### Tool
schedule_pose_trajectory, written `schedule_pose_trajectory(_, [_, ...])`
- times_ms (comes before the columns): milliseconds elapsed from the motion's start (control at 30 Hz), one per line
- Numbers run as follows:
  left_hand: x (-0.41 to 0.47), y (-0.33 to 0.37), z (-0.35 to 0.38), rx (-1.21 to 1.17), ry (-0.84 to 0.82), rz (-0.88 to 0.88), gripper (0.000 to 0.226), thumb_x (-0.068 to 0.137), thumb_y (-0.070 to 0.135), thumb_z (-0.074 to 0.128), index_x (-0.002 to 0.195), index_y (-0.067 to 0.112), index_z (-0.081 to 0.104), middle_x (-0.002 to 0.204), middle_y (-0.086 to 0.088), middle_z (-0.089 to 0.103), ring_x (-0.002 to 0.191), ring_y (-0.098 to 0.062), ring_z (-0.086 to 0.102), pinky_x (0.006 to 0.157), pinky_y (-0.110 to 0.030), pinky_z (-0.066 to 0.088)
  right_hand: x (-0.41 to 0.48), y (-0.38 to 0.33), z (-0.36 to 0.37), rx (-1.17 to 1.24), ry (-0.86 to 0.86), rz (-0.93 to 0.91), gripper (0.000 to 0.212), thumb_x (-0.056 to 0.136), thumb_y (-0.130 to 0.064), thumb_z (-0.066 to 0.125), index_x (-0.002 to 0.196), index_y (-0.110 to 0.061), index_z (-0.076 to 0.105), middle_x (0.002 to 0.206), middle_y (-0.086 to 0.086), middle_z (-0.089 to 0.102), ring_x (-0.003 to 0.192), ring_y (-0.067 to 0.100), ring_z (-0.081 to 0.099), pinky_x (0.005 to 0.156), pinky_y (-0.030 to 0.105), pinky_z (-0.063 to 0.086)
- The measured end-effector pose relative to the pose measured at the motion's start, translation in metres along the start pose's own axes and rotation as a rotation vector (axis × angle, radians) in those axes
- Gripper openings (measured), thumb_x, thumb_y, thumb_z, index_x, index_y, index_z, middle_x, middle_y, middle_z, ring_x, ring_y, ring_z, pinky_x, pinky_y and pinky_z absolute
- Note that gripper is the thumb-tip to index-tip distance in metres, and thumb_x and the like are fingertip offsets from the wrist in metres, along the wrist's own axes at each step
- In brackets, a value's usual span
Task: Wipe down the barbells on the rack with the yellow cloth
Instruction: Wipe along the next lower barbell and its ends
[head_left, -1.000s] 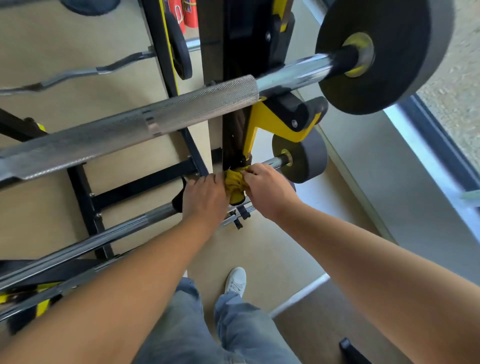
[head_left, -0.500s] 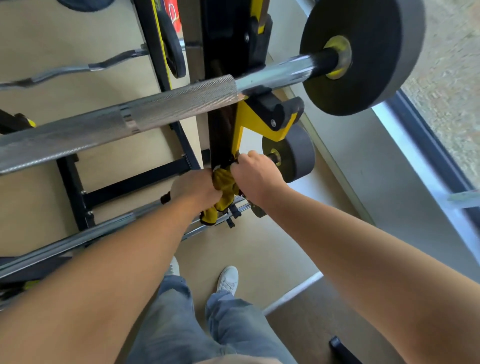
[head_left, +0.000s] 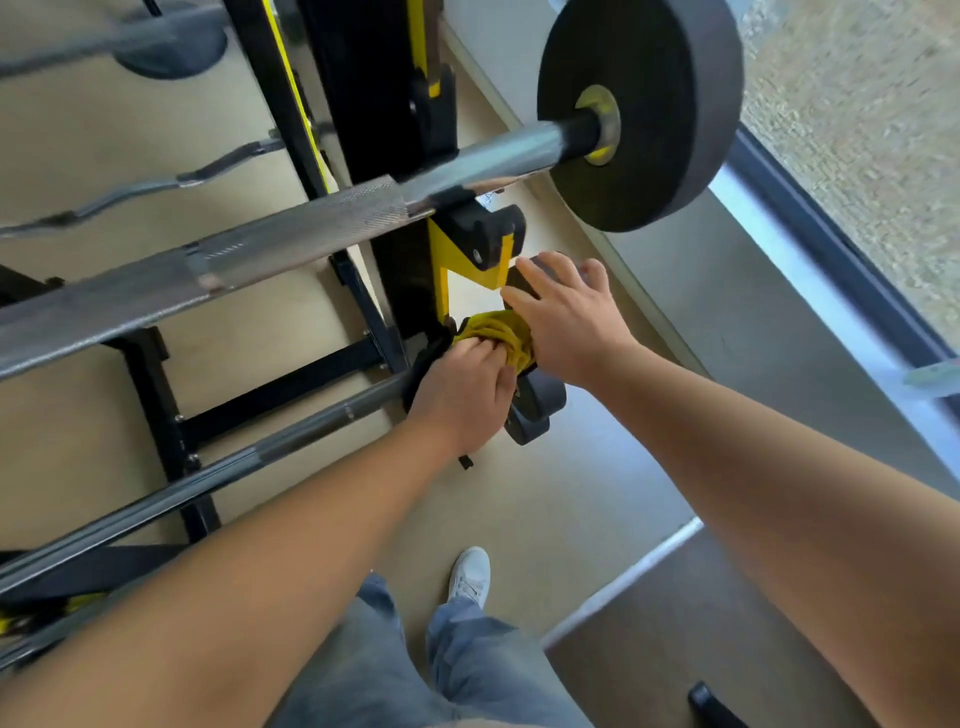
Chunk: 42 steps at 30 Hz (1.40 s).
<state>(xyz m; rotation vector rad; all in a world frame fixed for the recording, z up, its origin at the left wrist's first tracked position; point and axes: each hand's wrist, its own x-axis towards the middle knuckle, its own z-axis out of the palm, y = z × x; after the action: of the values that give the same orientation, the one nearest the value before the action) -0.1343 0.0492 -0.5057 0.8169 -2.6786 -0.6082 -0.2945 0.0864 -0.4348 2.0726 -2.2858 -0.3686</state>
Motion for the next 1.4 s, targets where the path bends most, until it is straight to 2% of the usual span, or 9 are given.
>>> schedule_pose_trajectory(100, [0.019,0.0,0.01,0.197,-0.091,0.069,0.033,0.1,0.026,0.04,0.125,0.01,0.055,0.12,-0.008,0.061,0.11,-0.024,0.052,0.1,-0.034,0.044,-0.002,0.01,0.013,0.132,-0.079,0.192,0.099,0.075,-0.032,0.082,0.153,-0.028,0.02,0.161,0.01,0.019,0.146,0.04,0.014,0.107,0.061,0.036])
schedule_pose_trajectory(267, [0.078,0.01,0.032,0.624,-0.447,0.039,0.051,0.096,0.02,0.053,0.142,0.005,0.037,0.138,-0.016,0.044,0.125,-0.029,0.045,0.107,-0.037,0.041,-0.006,0.022,0.036,0.279,-0.117,0.174,0.111,0.078,-0.022,0.078,0.158,-0.022,0.001,0.165,0.008,-0.001,0.15,0.042,-0.007,0.113,0.058,0.033])
schedule_pose_trajectory(433, [0.103,0.009,0.039,0.48,-0.479,-0.261,0.027,0.096,0.019,0.052,0.122,0.012,0.053,0.111,-0.009,0.061,0.097,-0.028,0.065,0.07,-0.037,0.049,-0.008,0.024,0.045,0.365,-0.088,0.168,0.109,0.081,-0.02,0.073,0.158,-0.026,-0.003,0.166,0.004,-0.007,0.15,0.037,-0.014,0.117,0.056,0.022])
schedule_pose_trajectory(533, [0.102,0.013,0.035,0.482,-0.475,-0.313,0.026,0.093,0.018,0.054,0.118,0.011,0.052,0.11,-0.009,0.06,0.094,-0.028,0.064,0.07,-0.038,0.05,-0.007,0.018,0.05,0.38,-0.06,0.19,0.116,0.073,-0.016,0.076,0.157,-0.028,-0.004,0.166,0.004,-0.009,0.15,0.036,-0.016,0.118,0.057,0.019])
schedule_pose_trajectory(767, [0.056,0.042,0.047,0.634,-0.316,-0.403,0.06,0.09,0.043,0.061,0.128,0.01,0.029,0.126,-0.012,0.047,0.114,-0.028,0.048,0.094,-0.036,0.04,-0.009,0.022,0.038,0.42,-0.114,0.161,0.111,0.081,-0.016,0.071,0.158,-0.028,-0.008,0.165,0.004,-0.017,0.148,0.035,-0.024,0.117,0.055,0.017])
schedule_pose_trajectory(1000, [0.103,0.011,0.045,0.428,-0.376,-0.443,0.012,0.095,0.018,0.054,0.106,0.016,0.057,0.094,-0.006,0.068,0.086,-0.028,0.069,0.06,-0.034,0.044,-0.006,0.019,0.049,0.385,-0.073,0.187,0.117,0.071,-0.008,0.072,0.156,-0.028,-0.006,0.165,0.006,-0.014,0.149,0.037,-0.02,0.114,0.054,0.025])
schedule_pose_trajectory(1200, [0.136,0.007,0.007,0.139,-0.943,-0.179,0.043,0.1,0.042,0.048,0.14,0.026,0.044,0.122,-0.002,0.057,0.1,-0.025,0.053,0.083,-0.033,0.041,-0.003,0.017,0.044,0.365,-0.098,0.195,0.116,0.075,-0.012,0.074,0.157,-0.031,-0.006,0.165,0.006,-0.016,0.148,0.036,-0.023,0.118,0.056,0.019])
schedule_pose_trajectory(1300, [0.12,0.003,0.022,0.261,-0.733,-0.247,0.044,0.098,0.032,0.05,0.139,0.016,0.046,0.13,-0.012,0.057,0.111,-0.031,0.059,0.087,-0.039,0.048,-0.006,0.015,0.046,0.367,-0.096,0.194,0.113,0.076,-0.014,0.074,0.156,-0.031,-0.005,0.165,0.006,-0.014,0.149,0.036,-0.021,0.117,0.056,0.02])
schedule_pose_trajectory(1400, [0.093,0.006,0.036,0.385,-0.503,-0.355,0.037,0.094,0.016,0.051,0.13,0.013,0.047,0.116,-0.011,0.059,0.101,-0.032,0.064,0.07,-0.04,0.046,-0.007,0.013,0.046,0.344,-0.06,0.188,0.109,0.078,-0.012,0.071,0.156,-0.03,-0.004,0.165,0.006,-0.012,0.149,0.037,-0.018,0.115,0.057,0.024])
